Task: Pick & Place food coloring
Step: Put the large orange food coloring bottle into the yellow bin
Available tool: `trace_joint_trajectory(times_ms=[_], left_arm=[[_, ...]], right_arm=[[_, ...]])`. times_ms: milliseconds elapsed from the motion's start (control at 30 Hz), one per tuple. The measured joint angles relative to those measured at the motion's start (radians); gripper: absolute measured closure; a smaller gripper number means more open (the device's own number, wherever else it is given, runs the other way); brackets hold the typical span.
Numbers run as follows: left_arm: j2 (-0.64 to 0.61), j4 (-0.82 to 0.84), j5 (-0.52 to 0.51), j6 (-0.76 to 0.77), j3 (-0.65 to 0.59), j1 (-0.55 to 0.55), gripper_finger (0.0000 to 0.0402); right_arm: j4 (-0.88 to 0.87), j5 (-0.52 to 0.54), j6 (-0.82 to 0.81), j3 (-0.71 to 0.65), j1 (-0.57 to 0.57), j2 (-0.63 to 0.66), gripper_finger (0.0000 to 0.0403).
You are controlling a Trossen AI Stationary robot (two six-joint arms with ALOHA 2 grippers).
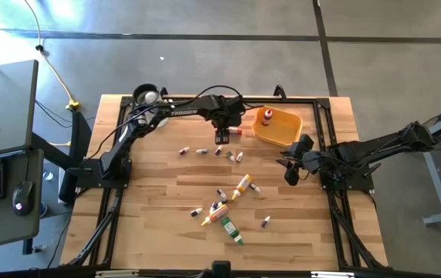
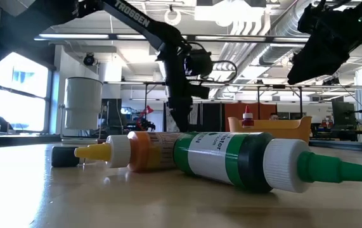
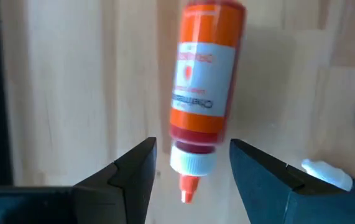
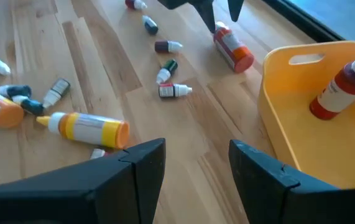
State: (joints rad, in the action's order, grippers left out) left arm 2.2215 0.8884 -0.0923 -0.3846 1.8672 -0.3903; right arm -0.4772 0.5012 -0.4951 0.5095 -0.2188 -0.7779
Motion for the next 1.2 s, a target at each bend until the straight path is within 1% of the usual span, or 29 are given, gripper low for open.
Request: trace_joint_trajectory(times_ms=[133, 433, 667, 767, 1000, 1167, 1200], left_arm=[[0.004, -0.078, -0.002, -0.009, -0.036, -0.004, 0.0204], [0.008, -0.087, 0.001, -0.022, -0.082, -0.017, 0.0204], [0.008, -0.145, 0.000, -0.030, -0.089, -0.016, 0.0206], [0.008, -0.146, 0.000, -0.033, -0.089, -0.016, 0.0222], [0.007, -0.129, -0.003, -0.032, -0.089, -0.015, 0.0282], [0.006, -0.122, -0.006, -0.031, -0.087, -0.009, 0.0286], [0.006, -0.121, -0.021, -0.031, -0.087, -0.005, 0.0286]], right_arm=[[0.003, 0.000, 0.003, 0.000, 0.001, -0.028, 0.0231], [0.004, 0.005, 0.005, 0.000, 0.002, -0.046, 0.0231], [0.004, 0.006, 0.005, 0.000, 0.002, -0.046, 0.0231], [0.004, 0.006, 0.004, 0.000, 0.002, -0.046, 0.0231], [0.016, 0.006, 0.005, 0.000, 0.002, -0.046, 0.0231], [0.021, 0.005, 0.005, 0.000, 0.002, -0.046, 0.0231], [0.021, 0.005, 0.005, 0.000, 0.002, -0.046, 0.0231]])
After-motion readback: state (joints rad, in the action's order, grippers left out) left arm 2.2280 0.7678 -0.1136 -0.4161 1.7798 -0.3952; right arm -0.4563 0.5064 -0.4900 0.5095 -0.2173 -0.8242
